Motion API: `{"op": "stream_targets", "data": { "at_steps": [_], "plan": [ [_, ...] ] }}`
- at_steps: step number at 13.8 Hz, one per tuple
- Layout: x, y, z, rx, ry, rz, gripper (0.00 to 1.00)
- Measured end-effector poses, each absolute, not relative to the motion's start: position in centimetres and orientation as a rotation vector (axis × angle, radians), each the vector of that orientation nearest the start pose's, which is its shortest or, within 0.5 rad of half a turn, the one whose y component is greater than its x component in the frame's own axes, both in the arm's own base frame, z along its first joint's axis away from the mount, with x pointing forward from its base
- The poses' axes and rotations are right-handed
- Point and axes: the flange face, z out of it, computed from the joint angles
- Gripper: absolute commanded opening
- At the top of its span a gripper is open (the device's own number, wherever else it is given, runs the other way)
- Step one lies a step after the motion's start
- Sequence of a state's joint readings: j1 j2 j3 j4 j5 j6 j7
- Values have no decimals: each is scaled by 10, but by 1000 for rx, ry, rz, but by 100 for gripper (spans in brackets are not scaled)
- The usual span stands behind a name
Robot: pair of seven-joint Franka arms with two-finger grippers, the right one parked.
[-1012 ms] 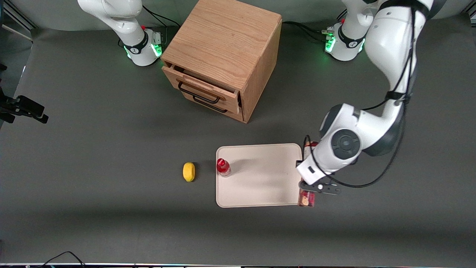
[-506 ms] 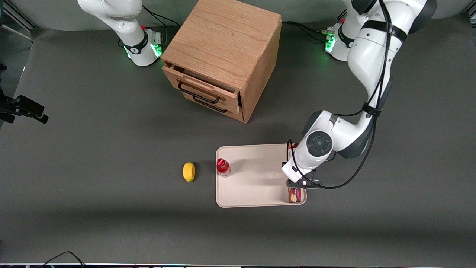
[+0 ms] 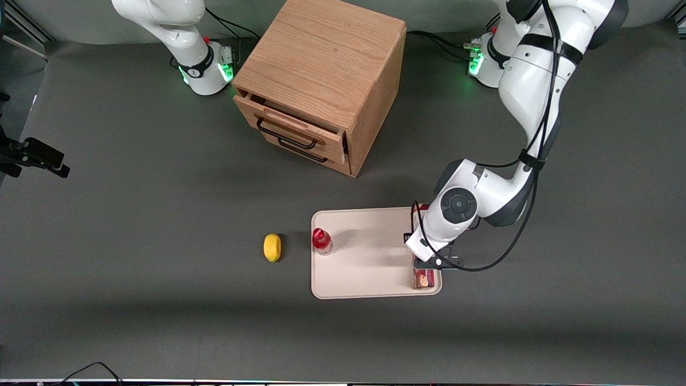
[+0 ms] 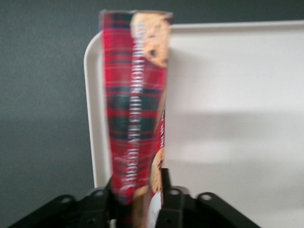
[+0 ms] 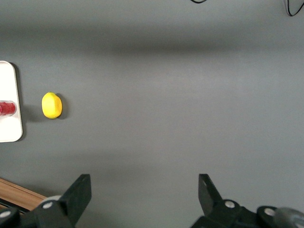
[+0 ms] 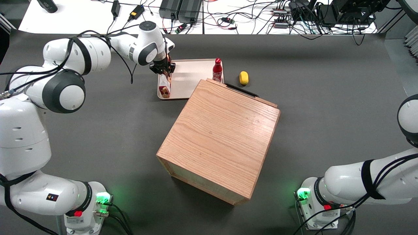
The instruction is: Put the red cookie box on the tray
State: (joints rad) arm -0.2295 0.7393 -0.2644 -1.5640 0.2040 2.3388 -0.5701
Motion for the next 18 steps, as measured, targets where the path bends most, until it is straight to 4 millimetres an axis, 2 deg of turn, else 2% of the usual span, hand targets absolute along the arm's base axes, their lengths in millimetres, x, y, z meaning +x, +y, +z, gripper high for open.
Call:
{"op": "stream_targets", "data": {
  "at_steps": [2,3,6,8,11,14,16,18],
  "plan": [
    [644,-304,237,-3202,-28,-115,100],
    [649,-297,252,-3204,-47,-148,100],
    [661,-258,325,-3201,-143,-262,100],
    [657,-222,379,-3165,-161,-248,100],
    [639,-156,457,-3120,-96,-144,100],
    [607,-93,524,-3068,10,-42,100],
    [583,-71,561,-3056,45,-11,100],
    [563,-62,589,-3088,30,-14,100]
  ]
}}
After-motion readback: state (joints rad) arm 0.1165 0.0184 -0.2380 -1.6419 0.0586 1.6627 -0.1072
